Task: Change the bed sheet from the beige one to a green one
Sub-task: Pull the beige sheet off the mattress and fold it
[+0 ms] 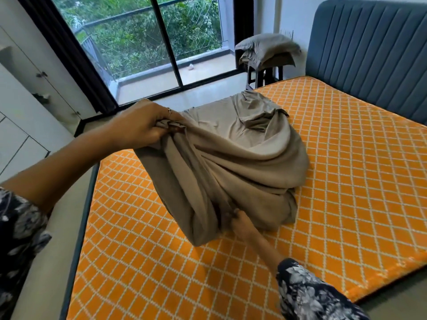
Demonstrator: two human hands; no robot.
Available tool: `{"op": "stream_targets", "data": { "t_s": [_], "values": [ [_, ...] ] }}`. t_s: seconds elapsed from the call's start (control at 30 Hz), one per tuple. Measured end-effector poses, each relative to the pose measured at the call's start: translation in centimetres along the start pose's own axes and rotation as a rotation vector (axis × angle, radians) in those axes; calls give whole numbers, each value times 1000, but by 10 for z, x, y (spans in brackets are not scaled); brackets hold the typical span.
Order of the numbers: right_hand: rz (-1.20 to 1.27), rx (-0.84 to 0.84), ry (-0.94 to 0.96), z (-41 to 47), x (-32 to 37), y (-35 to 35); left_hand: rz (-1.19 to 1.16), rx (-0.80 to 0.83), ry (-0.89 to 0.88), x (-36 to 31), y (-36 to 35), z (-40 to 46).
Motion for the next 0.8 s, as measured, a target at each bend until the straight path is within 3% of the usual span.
{"op": "stream_targets", "data": {
  "t_s": [0.07, 0.13, 0.27, 0.37, 0.47, 0.57, 0.63, 0.67, 0.73, 0.8],
  "values": [
    [-78, 114, 98, -18, 4, 10, -26, -11, 64, 19, -2, -9],
    [-217, 114, 195, -33, 24, 45, -62, -25, 154, 40, -3, -17],
    [-317, -17, 463, -50, 154, 138, -69, -128, 326, 82, 17, -17],
    [-495, -190, 751, -72, 317, 200, -52, -243, 375, 109, 56, -6],
    [-458, -437, 1086, -128, 453, 230, -16, -435, 454, 140, 113, 8],
    [-286, -537, 1255, -157, 488, 238, 21, -571, 466, 145, 163, 19],
    [-372, -479, 1178, -134, 455, 218, 49, -586, 493, 144, 174, 22],
    [-532, -401, 1065, -104, 418, 202, 72, -581, 510, 144, 174, 21],
    [-892, -128, 692, -40, 320, 166, 120, -544, 530, 143, 165, 23],
    [-1011, 68, 412, -7, 247, 152, 171, -460, 547, 144, 150, 26]
  ]
}}
Point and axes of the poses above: each hand's wrist, its own z-axis towards the middle knuckle, its own y-axis out of the back of the hand, x = y × z, the point moved 8 cm from there along z, towards the middle knuckle, and after that the axes turned 14 degrees about z, right-handed, at the moved point
